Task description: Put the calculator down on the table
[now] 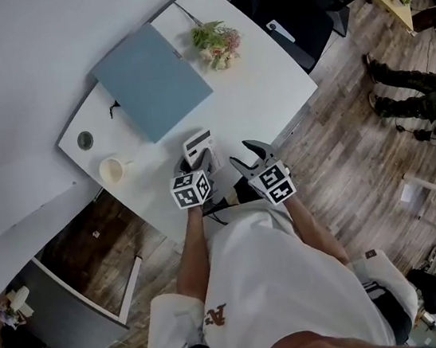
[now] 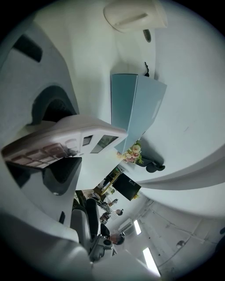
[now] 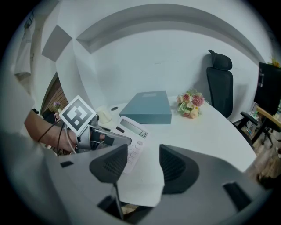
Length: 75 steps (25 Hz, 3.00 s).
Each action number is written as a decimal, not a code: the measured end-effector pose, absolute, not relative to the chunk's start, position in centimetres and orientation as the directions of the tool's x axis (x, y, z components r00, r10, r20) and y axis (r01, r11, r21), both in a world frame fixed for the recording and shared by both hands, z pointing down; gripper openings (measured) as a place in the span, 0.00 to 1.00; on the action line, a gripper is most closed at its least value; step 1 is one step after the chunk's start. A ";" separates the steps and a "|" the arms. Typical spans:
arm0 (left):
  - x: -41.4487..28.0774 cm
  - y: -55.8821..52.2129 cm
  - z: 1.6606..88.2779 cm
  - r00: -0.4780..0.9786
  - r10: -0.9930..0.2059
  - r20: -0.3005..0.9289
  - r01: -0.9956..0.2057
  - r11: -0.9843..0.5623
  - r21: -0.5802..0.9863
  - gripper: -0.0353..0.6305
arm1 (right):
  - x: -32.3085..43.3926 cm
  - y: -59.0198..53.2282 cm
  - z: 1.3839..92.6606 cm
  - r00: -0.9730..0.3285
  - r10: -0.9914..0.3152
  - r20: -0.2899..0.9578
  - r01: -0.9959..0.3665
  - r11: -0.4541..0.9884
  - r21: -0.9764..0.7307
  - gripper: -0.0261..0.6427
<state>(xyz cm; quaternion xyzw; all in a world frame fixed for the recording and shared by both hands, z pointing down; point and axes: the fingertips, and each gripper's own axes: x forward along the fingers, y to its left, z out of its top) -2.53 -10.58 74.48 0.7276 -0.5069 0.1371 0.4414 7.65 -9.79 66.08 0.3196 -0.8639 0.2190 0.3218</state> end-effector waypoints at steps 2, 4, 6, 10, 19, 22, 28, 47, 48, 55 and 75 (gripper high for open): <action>-3.0 -10.4 74.6 0.426 -0.623 0.656 -0.870 -0.083 0.487 0.43 | 7.6 -9.6 66.1 -0.590 -0.409 0.696 -0.692 0.700 -0.176 0.39; -3.4 -10.3 74.8 0.403 -0.630 0.664 -0.881 -0.068 0.469 0.46 | 7.6 -9.5 66.1 -0.590 -0.408 0.697 -0.691 0.701 -0.176 0.39; -3.9 -10.2 74.9 0.377 -0.638 0.671 -0.891 -0.053 0.451 0.49 | 7.8 -9.4 66.2 -0.588 -0.407 0.699 -0.688 0.706 -0.168 0.39; -4.7 -9.9 75.3 0.337 -0.651 0.680 -0.906 -0.028 0.423 0.54 | 7.7 -9.2 66.0 -0.594 -0.407 0.694 -0.688 0.705 -0.175 0.38; -5.9 -9.5 75.9 0.268 -0.652 0.709 -0.939 -0.012 0.344 0.59 | 7.5 -8.7 66.3 -0.593 -0.406 0.695 -0.679 0.716 -0.160 0.39; -5.9 -9.6 75.6 0.269 -0.658 0.703 -0.939 -0.017 0.343 0.58 | 7.3 -8.7 66.0 -0.591 -0.409 0.695 -0.680 0.717 -0.156 0.39; -6.7 -9.9 74.4 0.244 -0.700 0.671 -0.947 -0.023 0.320 0.54 | 7.0 -8.8 65.6 -0.588 -0.429 0.686 -0.688 0.712 -0.144 0.38; -5.7 -11.9 59.6 0.298 -0.896 0.329 -0.953 -0.302 0.042 0.10 | 7.5 -11.2 57.3 -0.590 -0.653 0.475 -0.738 0.675 0.013 0.19; -5.4 -11.8 58.7 0.306 -0.899 0.314 -0.949 -0.313 0.029 0.08 | 7.5 -11.2 56.6 -0.592 -0.664 0.457 -0.739 0.673 0.021 0.18; -4.3 -10.7 53.2 0.357 -0.906 0.226 -0.930 -0.368 -0.008 0.05 | 7.4 -11.3 52.5 -0.615 -0.709 0.344 -0.741 0.669 0.054 0.13; -4.8 -9.0 46.8 0.337 -0.933 0.129 -0.937 -0.346 -0.050 0.05 | 7.6 -10.3 46.5 -0.586 -0.777 0.232 -0.776 0.620 0.116 0.05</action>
